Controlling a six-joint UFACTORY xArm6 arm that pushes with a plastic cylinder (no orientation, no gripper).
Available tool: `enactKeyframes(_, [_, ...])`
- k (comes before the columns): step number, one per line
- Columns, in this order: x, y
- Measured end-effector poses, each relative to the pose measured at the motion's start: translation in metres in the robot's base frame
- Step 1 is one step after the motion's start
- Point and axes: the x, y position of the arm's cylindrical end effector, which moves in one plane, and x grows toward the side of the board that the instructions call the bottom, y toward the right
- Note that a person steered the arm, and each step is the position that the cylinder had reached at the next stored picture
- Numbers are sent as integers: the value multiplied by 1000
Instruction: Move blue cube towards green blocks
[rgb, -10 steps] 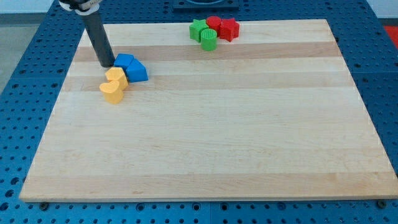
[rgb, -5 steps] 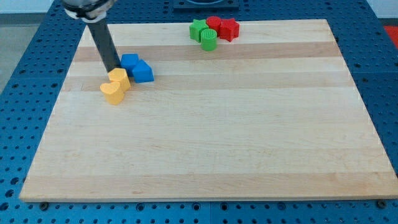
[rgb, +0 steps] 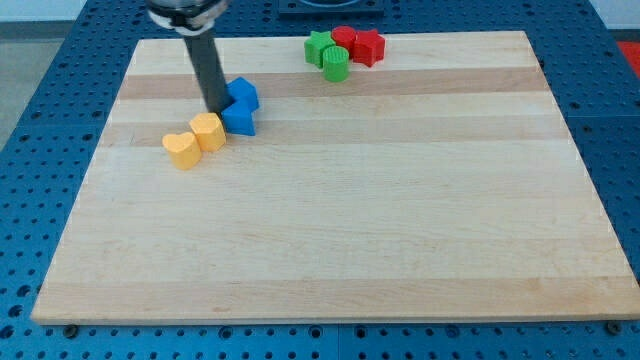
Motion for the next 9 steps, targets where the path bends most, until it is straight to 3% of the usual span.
enactKeyframes(3, [-27,-16])
enactKeyframes(4, [-37,7])
enactKeyframes(7, [-16,23])
enactKeyframes(9, [-59,43])
